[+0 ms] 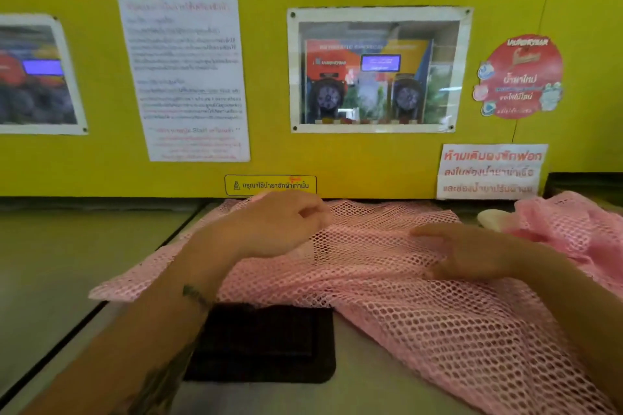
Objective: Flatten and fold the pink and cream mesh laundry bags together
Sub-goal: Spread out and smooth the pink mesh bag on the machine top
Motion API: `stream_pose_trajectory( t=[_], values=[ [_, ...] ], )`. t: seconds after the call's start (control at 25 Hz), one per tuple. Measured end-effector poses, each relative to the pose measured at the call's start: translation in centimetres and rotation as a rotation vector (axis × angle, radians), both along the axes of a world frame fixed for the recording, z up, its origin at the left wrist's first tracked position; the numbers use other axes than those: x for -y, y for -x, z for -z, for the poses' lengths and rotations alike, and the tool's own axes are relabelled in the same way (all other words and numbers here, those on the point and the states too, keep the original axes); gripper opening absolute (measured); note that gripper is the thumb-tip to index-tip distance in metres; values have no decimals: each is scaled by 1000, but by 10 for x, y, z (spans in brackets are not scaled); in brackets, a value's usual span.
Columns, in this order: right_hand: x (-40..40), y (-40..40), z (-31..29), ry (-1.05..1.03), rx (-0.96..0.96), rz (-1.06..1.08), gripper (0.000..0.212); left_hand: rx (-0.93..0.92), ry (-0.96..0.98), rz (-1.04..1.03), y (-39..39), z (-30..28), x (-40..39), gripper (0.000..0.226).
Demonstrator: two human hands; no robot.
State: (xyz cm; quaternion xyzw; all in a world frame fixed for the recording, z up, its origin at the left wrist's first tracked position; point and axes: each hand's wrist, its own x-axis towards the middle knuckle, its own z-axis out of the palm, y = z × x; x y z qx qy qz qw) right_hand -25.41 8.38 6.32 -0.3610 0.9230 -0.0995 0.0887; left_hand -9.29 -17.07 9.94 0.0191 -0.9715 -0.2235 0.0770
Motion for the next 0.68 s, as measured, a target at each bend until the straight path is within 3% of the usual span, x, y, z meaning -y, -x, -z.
stream_pose_trajectory(
  t=[0.08,0.16,0.28,0.36,0.48,0.6,0.68],
  values=[
    [8,-14,-6,109,-107,-60,69,35,5,-18,-26,2,22,22],
    [26,-41,-15,150,-50,-208,65,33,-12,-81,-51,15,45,23],
    [57,-88,-18,-86,160,-426,79,129,-62,-126,-74,32,61,44],
    [73,-98,-14,-228,34,-491,78,158,-42,-115,-78,35,62,47],
    [87,-90,-21,-137,-72,-465,53,61,-3,-146,-69,36,64,20],
    [88,-76,-29,-49,-195,-427,43,51,100,-171,-58,41,69,19],
    [86,-69,-35,-26,-220,-382,37,-35,70,-149,-54,32,73,25]
  ],
)
